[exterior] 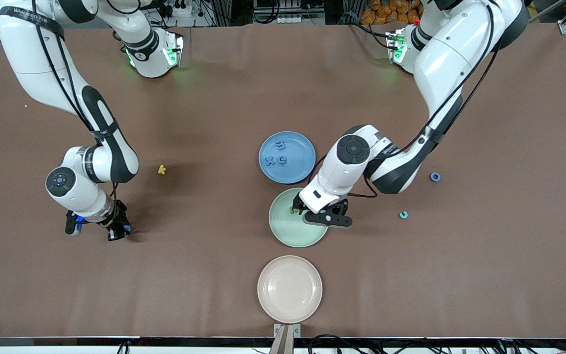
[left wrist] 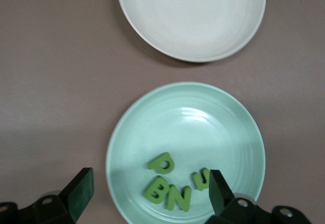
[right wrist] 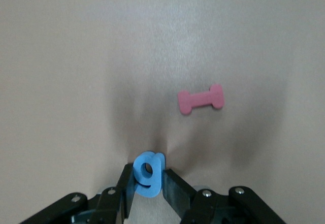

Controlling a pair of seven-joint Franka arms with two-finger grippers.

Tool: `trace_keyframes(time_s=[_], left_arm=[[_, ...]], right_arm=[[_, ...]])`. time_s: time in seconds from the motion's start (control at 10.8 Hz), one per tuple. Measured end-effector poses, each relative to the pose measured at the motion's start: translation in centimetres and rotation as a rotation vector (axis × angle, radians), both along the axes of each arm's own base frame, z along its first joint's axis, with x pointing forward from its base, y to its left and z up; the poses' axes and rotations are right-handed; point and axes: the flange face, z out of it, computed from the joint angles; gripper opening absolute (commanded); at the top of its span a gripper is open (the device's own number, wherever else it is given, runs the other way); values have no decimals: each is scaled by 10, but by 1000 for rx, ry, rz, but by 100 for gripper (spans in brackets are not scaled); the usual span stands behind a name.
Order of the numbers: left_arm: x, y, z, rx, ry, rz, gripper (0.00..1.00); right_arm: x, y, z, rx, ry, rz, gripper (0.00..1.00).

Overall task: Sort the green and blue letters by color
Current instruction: 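Carry the green B onto the green plate with the left gripper and release, then raise the left gripper to rest while the right gripper carries the blue 9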

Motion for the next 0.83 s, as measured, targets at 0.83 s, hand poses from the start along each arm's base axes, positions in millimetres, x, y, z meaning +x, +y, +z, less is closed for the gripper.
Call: trace_keyframes(time_s=[0.83], left_arm=[[41,124,138,145,-35,194,100]], right_arm=[[0,37,12,27,48,51,2]])
